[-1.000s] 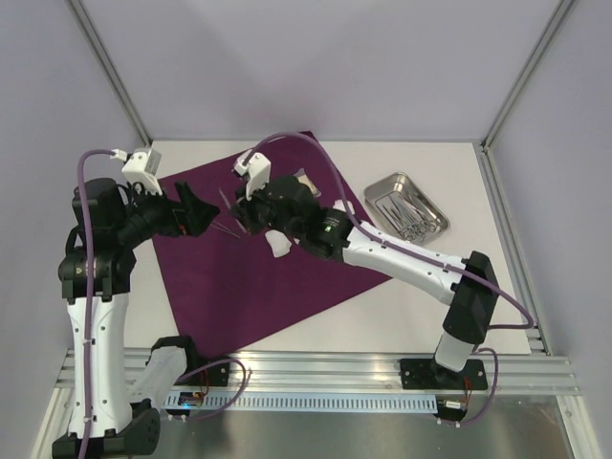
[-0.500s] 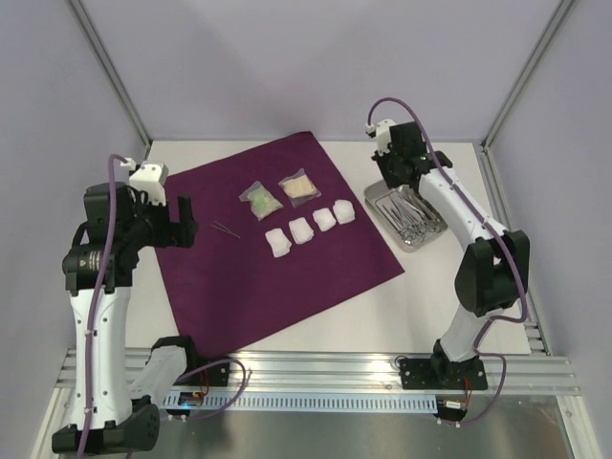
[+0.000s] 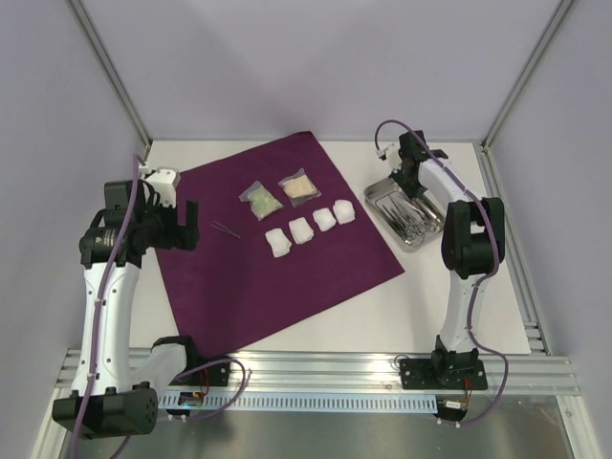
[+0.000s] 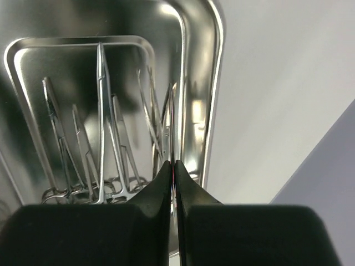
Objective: Prepare the surgical pack
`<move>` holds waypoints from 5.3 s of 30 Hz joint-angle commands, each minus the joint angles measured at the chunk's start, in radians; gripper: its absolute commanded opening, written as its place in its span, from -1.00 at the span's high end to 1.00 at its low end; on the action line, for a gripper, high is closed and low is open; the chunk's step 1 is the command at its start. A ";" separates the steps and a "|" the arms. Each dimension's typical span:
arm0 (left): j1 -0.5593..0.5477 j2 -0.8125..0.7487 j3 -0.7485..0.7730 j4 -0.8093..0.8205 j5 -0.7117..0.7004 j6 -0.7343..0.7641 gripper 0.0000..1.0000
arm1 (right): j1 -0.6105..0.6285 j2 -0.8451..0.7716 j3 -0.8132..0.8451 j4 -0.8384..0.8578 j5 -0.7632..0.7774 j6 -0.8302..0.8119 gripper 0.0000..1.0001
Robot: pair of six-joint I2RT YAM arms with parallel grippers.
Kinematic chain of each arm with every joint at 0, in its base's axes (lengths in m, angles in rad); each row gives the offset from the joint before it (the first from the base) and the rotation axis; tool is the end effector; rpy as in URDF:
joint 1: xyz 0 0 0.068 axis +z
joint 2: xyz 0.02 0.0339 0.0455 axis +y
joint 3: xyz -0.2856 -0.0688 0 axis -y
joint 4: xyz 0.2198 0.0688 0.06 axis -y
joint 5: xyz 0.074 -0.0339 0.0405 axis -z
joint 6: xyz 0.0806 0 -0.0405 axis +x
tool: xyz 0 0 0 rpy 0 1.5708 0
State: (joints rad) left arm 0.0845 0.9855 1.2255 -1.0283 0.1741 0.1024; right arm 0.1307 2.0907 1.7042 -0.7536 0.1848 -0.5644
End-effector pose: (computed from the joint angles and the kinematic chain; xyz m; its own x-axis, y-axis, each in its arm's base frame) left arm 0.1702 0.0004 0.3533 -0.6990 0.0418 -0.7139 0.1106 0.9926 -0.0501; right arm 0.4501 0.0442 0.1948 -0.7334 -0.6267 -0.2634 -0.5259 0.7685 -0.3644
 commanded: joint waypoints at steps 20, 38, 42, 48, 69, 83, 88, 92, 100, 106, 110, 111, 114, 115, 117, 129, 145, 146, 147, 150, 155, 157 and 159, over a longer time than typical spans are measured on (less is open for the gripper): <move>-0.002 0.071 0.012 0.008 0.005 0.019 -1.00 | -0.049 0.075 -0.046 0.118 0.062 -0.048 0.99; -0.002 0.068 0.008 0.007 0.005 0.022 -1.00 | -0.054 0.108 -0.061 0.134 0.035 -0.014 0.75; -0.002 0.067 0.006 0.007 0.008 0.020 -1.00 | -0.052 0.088 -0.054 0.122 0.031 -0.002 0.67; -0.002 0.062 0.011 0.008 0.008 0.026 -1.00 | -0.052 0.031 -0.025 0.091 0.033 0.024 0.60; 0.029 0.056 -0.017 0.040 -0.226 -0.041 -1.00 | 0.456 -0.270 0.051 0.179 -0.097 0.334 -0.49; 0.064 -0.054 -0.041 0.051 -0.245 -0.032 -1.00 | 0.790 0.443 0.744 0.160 -0.323 0.534 -0.33; 0.064 -0.054 -0.040 0.053 -0.209 -0.030 -1.00 | 0.817 0.520 0.732 0.214 -0.237 0.627 -0.22; 0.063 -0.062 -0.037 0.048 -0.185 -0.030 -1.00 | 0.822 0.575 0.738 0.215 -0.188 0.693 -0.17; 0.063 -0.065 -0.034 0.048 -0.179 -0.027 -1.00 | 0.842 0.626 0.762 0.227 -0.047 0.718 0.12; 0.064 -0.065 -0.034 0.047 -0.157 -0.026 -1.00 | 0.846 0.629 0.764 0.254 -0.086 0.709 0.25; 0.063 -0.065 -0.035 0.047 -0.154 -0.023 -1.00 | 0.851 0.565 0.750 0.234 -0.153 0.658 0.26; 0.063 -0.067 -0.037 0.050 -0.154 -0.023 -1.00 | 0.853 0.539 0.732 0.252 -0.162 0.647 0.25; 0.063 -0.062 -0.032 0.051 -0.151 -0.023 -1.00 | 0.853 0.462 0.674 0.289 -0.212 0.603 0.24; 0.064 -0.062 -0.034 0.050 -0.150 -0.021 -1.00 | 0.851 0.453 0.666 0.289 -0.219 0.600 0.24; 0.064 -0.067 -0.032 0.048 -0.147 -0.021 -1.00 | 0.851 0.443 0.666 0.298 -0.237 0.583 0.23; 0.063 -0.062 -0.031 0.045 -0.140 -0.020 -1.00 | 0.834 0.631 0.832 0.332 -0.119 0.690 -0.26; 0.063 -0.062 -0.026 0.037 -0.119 -0.018 -1.00 | 0.825 0.692 0.801 0.260 -0.133 0.844 -0.19; 0.064 -0.061 -0.024 0.036 -0.120 -0.018 -1.00 | 0.827 0.692 0.799 0.260 -0.133 0.839 -0.12; 0.063 -0.061 -0.024 0.036 -0.120 -0.018 -1.00 | 0.825 0.686 0.798 0.260 -0.127 0.833 -0.06; 0.064 -0.056 -0.023 0.036 -0.117 -0.017 -1.00 | 0.828 0.667 0.769 0.264 -0.101 0.816 0.15; 0.064 -0.056 -0.021 0.034 -0.114 -0.017 -1.00 | 0.837 0.618 0.703 0.286 -0.067 0.772 0.34; 0.063 -0.056 -0.021 0.033 -0.114 -0.015 -1.00 | 0.846 0.609 0.692 0.283 -0.076 0.753 0.43; 0.063 -0.056 -0.021 0.031 -0.113 -0.015 -1.00 | 0.856 0.603 0.680 0.281 -0.073 0.729 0.53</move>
State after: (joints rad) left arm 0.1402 0.9348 1.1854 -1.0023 0.0463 0.0738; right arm 0.9573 2.7174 2.4306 -0.4088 0.1150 0.2062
